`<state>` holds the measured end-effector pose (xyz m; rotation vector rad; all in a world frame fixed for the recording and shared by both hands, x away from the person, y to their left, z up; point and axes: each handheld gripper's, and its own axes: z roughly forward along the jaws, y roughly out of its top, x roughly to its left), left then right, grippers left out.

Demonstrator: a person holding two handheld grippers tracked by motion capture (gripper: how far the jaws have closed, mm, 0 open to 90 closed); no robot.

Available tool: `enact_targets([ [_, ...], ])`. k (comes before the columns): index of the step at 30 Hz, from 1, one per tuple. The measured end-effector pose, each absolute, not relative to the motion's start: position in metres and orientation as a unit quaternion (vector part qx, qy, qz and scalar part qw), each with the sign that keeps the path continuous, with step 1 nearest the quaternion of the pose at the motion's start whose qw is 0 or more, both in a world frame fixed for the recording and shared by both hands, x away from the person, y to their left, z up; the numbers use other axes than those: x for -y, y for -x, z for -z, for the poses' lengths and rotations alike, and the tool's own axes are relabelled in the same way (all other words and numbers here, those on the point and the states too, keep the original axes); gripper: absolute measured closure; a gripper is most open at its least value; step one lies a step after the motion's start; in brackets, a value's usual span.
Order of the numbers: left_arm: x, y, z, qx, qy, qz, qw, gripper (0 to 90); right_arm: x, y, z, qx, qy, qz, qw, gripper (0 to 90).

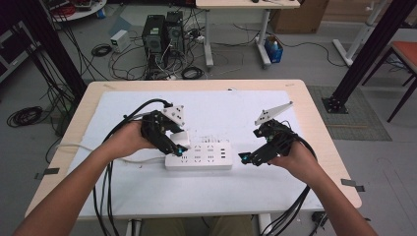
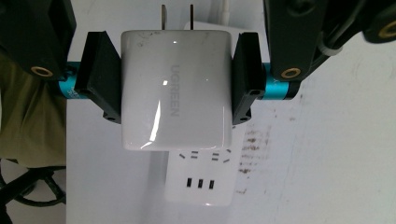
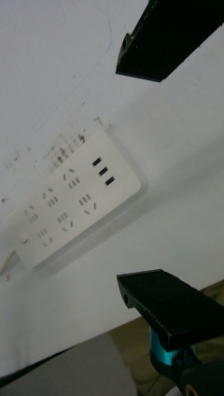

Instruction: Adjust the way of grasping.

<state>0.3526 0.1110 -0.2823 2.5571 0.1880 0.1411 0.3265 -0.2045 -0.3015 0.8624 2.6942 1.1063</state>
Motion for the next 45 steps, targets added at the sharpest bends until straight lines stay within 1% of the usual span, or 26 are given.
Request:
enact_targets([
  [1,-0.107,-0.352,0.283,-0.064,-0.955,-0.054,0.284,42.6,0.205,-0.326,0.301,-0.886,-0.284,-0.364,0.052,1.6],
  [3,-0.097,-0.351,0.284,-0.053,-0.953,-0.054,0.292,42.5,0.204,-0.327,0.304,-0.872,-0.296,-0.390,0.024,1.6],
  [4,-0.097,-0.351,0.284,-0.053,-0.953,-0.054,0.292,42.5,0.204,-0.327,0.304,-0.872,-0.296,-0.390,0.024,1.6],
  [6,-0.091,-0.350,0.285,-0.045,-0.953,-0.052,0.296,42.5,0.203,-0.327,0.305,-0.863,-0.302,-0.404,0.011,1.6],
  [7,-0.085,-0.350,0.286,-0.040,-0.951,-0.051,0.303,42.5,0.203,-0.326,0.307,-0.855,-0.307,-0.418,-0.004,1.6],
  [8,-0.085,-0.350,0.286,-0.040,-0.951,-0.051,0.303,42.5,0.203,-0.326,0.307,-0.855,-0.307,-0.418,-0.004,1.6],
  [11,-0.075,-0.349,0.286,-0.031,-0.949,-0.054,0.308,42.5,0.204,-0.327,0.310,-0.830,-0.331,-0.448,-0.042,1.6],
  [12,-0.075,-0.349,0.286,-0.031,-0.949,-0.054,0.308,42.5,0.204,-0.327,0.310,-0.830,-0.331,-0.448,-0.042,1.6],
  [13,-0.071,-0.349,0.287,-0.028,-0.950,-0.056,0.307,42.5,0.205,-0.329,0.312,-0.817,-0.341,-0.461,-0.062,1.6],
  [14,-0.071,-0.349,0.287,-0.028,-0.950,-0.056,0.307,42.5,0.205,-0.329,0.312,-0.817,-0.341,-0.461,-0.062,1.6],
  [16,-0.067,-0.349,0.287,-0.028,-0.948,-0.055,0.311,42.5,0.205,-0.330,0.313,-0.806,-0.350,-0.471,-0.076,1.6],
  [18,-0.064,-0.348,0.287,-0.026,-0.948,-0.055,0.313,42.5,0.206,-0.332,0.316,-0.790,-0.364,-0.483,-0.103,1.6],
  [25,-0.059,-0.348,0.286,-0.021,-0.945,-0.061,0.320,42.5,0.205,-0.337,0.320,-0.771,-0.382,-0.493,-0.128,1.6],
  [27,-0.058,-0.347,0.286,-0.020,-0.945,-0.063,0.322,42.5,0.204,-0.339,0.322,-0.753,-0.394,-0.502,-0.157,1.6],
  [28,-0.057,-0.347,0.286,-0.019,-0.944,-0.065,0.323,42.5,0.204,-0.340,0.324,-0.749,-0.398,-0.503,-0.166,1.6],
  [29,-0.056,-0.347,0.285,-0.016,-0.944,-0.066,0.323,42.5,0.204,-0.340,0.324,-0.749,-0.398,-0.503,-0.166,1.6],
  [31,-0.052,-0.345,0.284,-0.010,-0.943,-0.069,0.326,42.5,0.201,-0.343,0.327,-0.734,-0.411,-0.506,-0.189,1.6],
  [32,-0.052,-0.345,0.284,-0.010,-0.943,-0.069,0.326,42.5,0.201,-0.343,0.327,-0.734,-0.411,-0.506,-0.189,1.6],
  [33,-0.051,-0.345,0.284,-0.008,-0.943,-0.070,0.326,42.5,0.198,-0.345,0.328,-0.725,-0.417,-0.508,-0.206,1.6],
  [34,-0.050,-0.344,0.284,-0.006,-0.942,-0.071,0.327,42.5,0.198,-0.345,0.328,-0.725,-0.417,-0.508,-0.206,1.6],
  [36,-0.047,-0.344,0.283,-0.003,-0.942,-0.072,0.327,42.5,0.194,-0.348,0.330,-0.715,-0.425,-0.507,-0.227,1.6],
  [38,-0.046,-0.343,0.283,-0.002,-0.942,-0.073,0.327,42.5,0.194,-0.348,0.330,-0.715,-0.425,-0.507,-0.227,1.6],
  [39,-0.044,-0.343,0.283,0.000,-0.941,-0.074,0.329,42.5,0.190,-0.349,0.331,-0.704,-0.431,-0.508,-0.245,1.6],
  [45,-0.039,-0.342,0.283,0.005,-0.942,-0.075,0.326,42.5,0.184,-0.352,0.334,-0.687,-0.445,-0.504,-0.275,1.6],
])
